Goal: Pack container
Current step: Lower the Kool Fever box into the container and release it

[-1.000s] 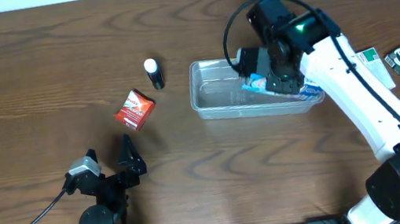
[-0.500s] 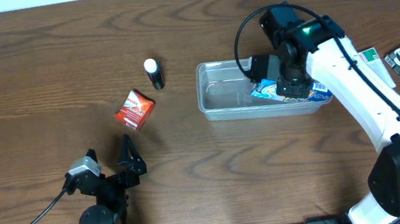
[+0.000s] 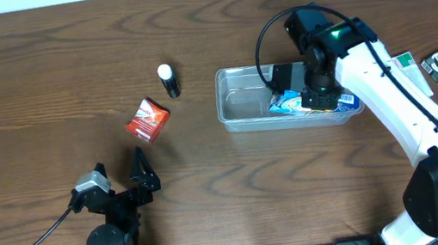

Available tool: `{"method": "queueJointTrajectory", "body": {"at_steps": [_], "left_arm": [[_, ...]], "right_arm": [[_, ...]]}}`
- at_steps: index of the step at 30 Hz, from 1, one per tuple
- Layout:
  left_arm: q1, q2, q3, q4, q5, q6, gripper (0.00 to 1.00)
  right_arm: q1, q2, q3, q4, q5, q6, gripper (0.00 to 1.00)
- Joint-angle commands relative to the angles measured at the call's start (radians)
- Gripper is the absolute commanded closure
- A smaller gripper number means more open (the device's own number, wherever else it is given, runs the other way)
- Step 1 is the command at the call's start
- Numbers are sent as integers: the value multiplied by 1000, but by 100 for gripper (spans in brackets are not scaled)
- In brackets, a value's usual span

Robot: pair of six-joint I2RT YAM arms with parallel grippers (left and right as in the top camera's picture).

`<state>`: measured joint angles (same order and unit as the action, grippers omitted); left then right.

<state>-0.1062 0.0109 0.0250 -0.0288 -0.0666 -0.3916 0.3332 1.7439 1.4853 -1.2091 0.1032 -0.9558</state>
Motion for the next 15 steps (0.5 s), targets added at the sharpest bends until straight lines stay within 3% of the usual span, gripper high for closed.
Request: {"method": "queueJointTrajectory", "body": {"at_steps": [1, 15], "left_arm": [[5, -7, -21, -36, -27, 16, 2], [5, -7, -21, -36, -27, 16, 2]], "right_arm": [[-7, -2, -12, -3, -18, -18, 96], [-7, 26, -19, -1, -18, -29, 96]]}}
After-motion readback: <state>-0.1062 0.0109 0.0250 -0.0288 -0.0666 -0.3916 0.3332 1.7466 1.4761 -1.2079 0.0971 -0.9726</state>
